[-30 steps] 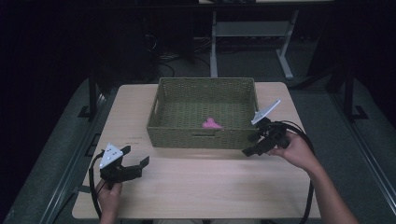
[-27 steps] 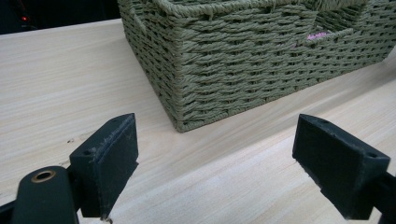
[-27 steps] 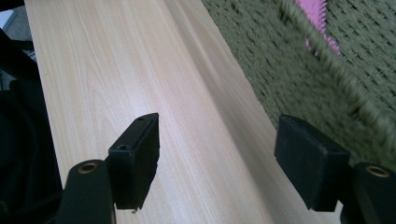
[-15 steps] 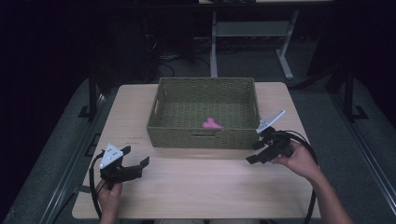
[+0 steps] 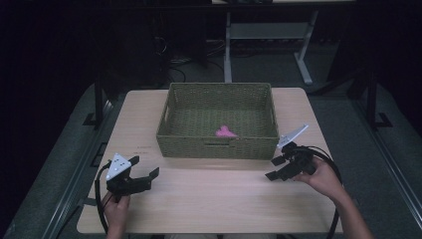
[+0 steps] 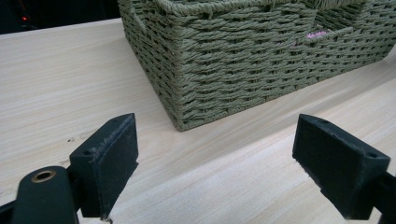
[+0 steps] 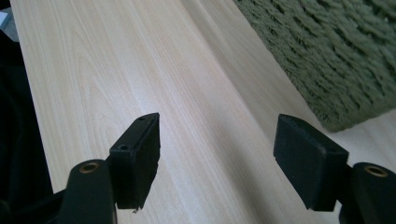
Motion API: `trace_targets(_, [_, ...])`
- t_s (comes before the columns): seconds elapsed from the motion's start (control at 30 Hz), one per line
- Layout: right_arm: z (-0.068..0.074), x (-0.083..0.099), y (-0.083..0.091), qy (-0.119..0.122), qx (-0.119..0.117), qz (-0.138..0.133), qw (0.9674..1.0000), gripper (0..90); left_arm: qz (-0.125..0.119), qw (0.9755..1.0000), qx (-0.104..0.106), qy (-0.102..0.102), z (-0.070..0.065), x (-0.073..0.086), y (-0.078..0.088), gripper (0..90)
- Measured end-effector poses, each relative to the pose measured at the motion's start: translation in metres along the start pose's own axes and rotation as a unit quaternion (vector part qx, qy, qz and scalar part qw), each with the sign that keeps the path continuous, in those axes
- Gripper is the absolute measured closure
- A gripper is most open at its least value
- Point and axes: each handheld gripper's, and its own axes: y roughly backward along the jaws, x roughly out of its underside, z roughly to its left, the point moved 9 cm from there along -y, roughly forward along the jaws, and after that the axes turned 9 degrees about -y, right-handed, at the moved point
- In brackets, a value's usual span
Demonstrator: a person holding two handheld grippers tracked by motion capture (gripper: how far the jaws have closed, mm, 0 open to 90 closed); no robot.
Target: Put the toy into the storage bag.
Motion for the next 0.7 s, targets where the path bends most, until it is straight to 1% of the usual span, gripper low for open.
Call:
trace_targets(0.13, [-0.002,0.009,-0.001,-0.005,0.001,-0.006,1.0,31.1,-0.001,1.0,0.0,0.0,0.0,0.0,0.0,13.8])
trace_targets(0.23, [-0.002,0.013,0.0,-0.01,0.0,-0.002,0.9999,31.1,0.002,1.0,0.001,-0.002,-0.001,0.0,-0.001,13.9])
trace_targets(0.27, [-0.003,0.014,0.0,-0.008,0.001,-0.009,0.9999,31.1,0.002,1.0,0.001,-0.002,-0.001,0.0,-0.001,13.8])
trace_targets(0.3, [-0.003,0.017,0.001,-0.014,0.0,-0.011,0.9998,31.1,0.001,1.0,0.001,-0.002,-0.001,0.0,-0.001,13.9])
trace_targets(0.33, [-0.003,0.017,0.001,-0.014,0.0,-0.011,0.9998,31.1,0.001,1.0,0.001,-0.002,-0.001,0.0,-0.001,13.9])
trace_targets(0.4, [-0.004,0.024,0.0,-0.019,0.002,-0.008,0.9998,31.1,0.002,1.0,0.001,-0.003,-0.001,0.0,0.0,13.8])
trace_targets(0.5, [-0.005,0.028,0.0,-0.022,0.006,-0.011,0.9997,31.1,0.001,1.0,-0.001,-0.001,0.0,0.0,0.0,13.9])
trace_targets(0.53, [-0.004,0.033,0.0,-0.024,0.006,-0.013,0.9996,31.1,0.002,1.0,0.001,0.0,-0.001,0.001,-0.001,13.8])
trace_targets(0.7, [-0.004,0.041,0.0,-0.03,0.008,-0.016,0.9994,31.1,0.003,1.0,0.0,-0.002,-0.001,0.001,-0.001,13.8])
